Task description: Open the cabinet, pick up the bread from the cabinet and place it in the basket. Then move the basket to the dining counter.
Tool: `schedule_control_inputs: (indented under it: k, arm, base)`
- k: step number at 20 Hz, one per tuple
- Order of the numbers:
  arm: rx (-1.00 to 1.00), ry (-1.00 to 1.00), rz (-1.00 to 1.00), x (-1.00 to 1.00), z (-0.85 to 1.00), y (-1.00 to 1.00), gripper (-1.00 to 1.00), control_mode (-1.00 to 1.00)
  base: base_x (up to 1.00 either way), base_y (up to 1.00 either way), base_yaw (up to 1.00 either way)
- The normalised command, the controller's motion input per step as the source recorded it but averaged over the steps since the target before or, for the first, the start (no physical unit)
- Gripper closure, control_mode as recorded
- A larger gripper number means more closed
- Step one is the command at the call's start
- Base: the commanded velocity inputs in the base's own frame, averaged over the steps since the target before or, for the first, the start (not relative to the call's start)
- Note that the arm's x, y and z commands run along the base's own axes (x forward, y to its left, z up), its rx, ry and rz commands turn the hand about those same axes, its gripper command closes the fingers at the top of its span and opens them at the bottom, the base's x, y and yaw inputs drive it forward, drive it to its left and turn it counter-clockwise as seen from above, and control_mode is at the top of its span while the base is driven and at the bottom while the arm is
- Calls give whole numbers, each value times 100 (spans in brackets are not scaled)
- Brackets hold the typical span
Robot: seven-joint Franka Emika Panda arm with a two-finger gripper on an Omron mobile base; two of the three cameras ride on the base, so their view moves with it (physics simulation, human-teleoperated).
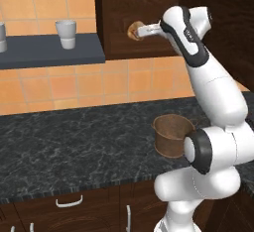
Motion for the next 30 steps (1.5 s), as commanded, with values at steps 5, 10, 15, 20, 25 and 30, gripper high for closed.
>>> schedule_control_inputs:
  k: [5,10,15,20,25,30]
  arm:
    - [-5,2,-3,-100,42,-19,100,-100]
    - [-7,15,-10,-100,3,-14,100,-100]
    - [0,26,-19,-100,1,-15,100,-100]
    - [0,19,-31,-100,-18,-7,100,-100]
    - [0,9,-31,-100,-58,-47,100,-100]
    - [0,15,-21,-85,-94,-55,100,-100]
  base:
    - [0,0,0]
    - [0,0,0]
    - [0,0,0]
    - [0,0,0]
    - [0,0,0]
    - [0,0,0]
